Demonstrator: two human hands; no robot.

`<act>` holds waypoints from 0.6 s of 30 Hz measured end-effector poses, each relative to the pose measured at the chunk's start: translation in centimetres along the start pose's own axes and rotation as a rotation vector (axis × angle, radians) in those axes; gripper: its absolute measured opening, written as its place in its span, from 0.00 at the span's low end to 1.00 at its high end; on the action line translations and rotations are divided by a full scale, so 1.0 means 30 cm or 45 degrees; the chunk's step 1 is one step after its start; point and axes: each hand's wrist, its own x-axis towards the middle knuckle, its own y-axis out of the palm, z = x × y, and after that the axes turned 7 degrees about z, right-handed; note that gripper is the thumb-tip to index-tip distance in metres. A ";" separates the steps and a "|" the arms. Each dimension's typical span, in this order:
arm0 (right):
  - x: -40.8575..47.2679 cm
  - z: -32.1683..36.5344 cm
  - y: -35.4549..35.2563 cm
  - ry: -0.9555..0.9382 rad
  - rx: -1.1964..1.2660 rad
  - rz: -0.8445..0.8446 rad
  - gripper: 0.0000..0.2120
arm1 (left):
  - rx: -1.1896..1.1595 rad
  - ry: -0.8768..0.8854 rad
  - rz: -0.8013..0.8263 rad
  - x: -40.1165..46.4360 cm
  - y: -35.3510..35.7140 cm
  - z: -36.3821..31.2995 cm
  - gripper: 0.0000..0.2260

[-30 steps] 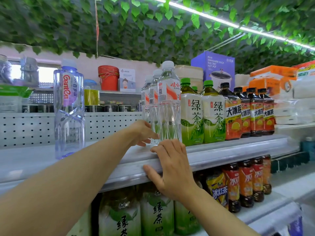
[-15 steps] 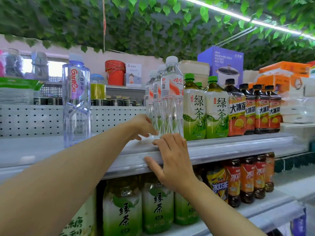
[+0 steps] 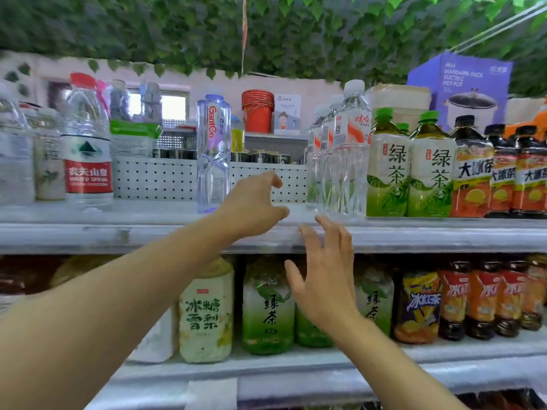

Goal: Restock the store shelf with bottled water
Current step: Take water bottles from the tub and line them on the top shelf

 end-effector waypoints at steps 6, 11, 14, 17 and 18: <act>-0.129 0.209 0.031 -0.197 0.087 0.107 0.25 | -0.003 -0.068 -0.133 -0.282 -0.073 0.123 0.18; -0.277 0.392 0.118 -0.313 0.161 0.326 0.24 | 0.029 -0.267 -0.047 -0.547 -0.076 0.316 0.17; -0.405 0.497 0.199 -0.309 0.207 0.532 0.24 | 0.048 -0.457 0.141 -0.738 -0.057 0.465 0.20; -0.551 0.599 0.257 -0.325 0.213 0.815 0.25 | 0.064 -0.659 0.341 -0.945 -0.026 0.600 0.21; -0.609 0.631 0.275 -0.312 0.223 0.916 0.26 | 0.085 -0.714 0.402 -1.017 -0.009 0.643 0.21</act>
